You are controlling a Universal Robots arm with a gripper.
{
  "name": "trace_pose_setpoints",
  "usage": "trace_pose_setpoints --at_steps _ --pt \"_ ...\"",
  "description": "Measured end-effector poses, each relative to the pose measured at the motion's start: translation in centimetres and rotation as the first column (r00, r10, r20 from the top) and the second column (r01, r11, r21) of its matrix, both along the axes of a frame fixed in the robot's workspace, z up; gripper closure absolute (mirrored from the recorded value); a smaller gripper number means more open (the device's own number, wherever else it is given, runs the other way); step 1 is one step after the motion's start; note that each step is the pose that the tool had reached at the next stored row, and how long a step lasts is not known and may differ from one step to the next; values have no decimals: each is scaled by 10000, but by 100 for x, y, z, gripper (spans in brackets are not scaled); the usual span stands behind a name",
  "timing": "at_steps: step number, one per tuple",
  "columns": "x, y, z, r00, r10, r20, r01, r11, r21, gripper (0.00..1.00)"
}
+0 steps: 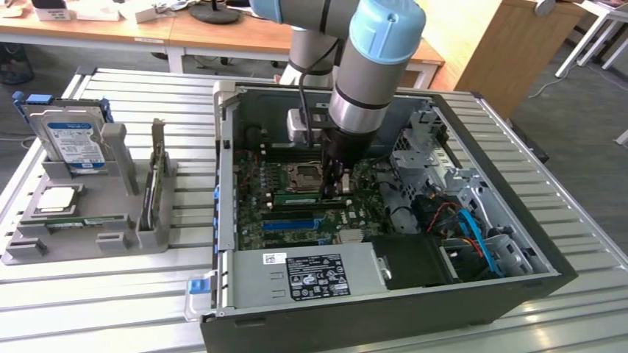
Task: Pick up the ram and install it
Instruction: 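Insert the ram into the slot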
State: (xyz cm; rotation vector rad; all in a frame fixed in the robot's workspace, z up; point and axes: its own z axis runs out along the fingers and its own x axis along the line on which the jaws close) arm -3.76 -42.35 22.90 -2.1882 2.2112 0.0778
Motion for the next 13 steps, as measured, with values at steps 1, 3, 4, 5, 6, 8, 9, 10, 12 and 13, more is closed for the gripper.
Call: trace_pose_setpoints --at_steps 1,3,4,5,6,8,9,10,12,13 --pt "0 0 -1 10000 0 0 0 10000 0 88" --pt "0 0 -4 10000 0 0 0 10000 1 88" --pt "0 0 -7 10000 0 1 0 10000 3 88" --pt "0 0 -10 10000 0 1 0 10000 2 88" --pt "0 0 -13 10000 0 1 0 10000 2 88" --pt "0 0 -21 10000 0 0 0 10000 0 88" --pt "0 0 -25 10000 0 0 0 10000 0 88" --pt "0 1 -29 10000 0 0 0 10000 0 88" --pt "0 1 -39 10000 -1 0 1 10000 -1 88" --pt "0 1 -45 10000 -1 0 1 10000 -1 88"
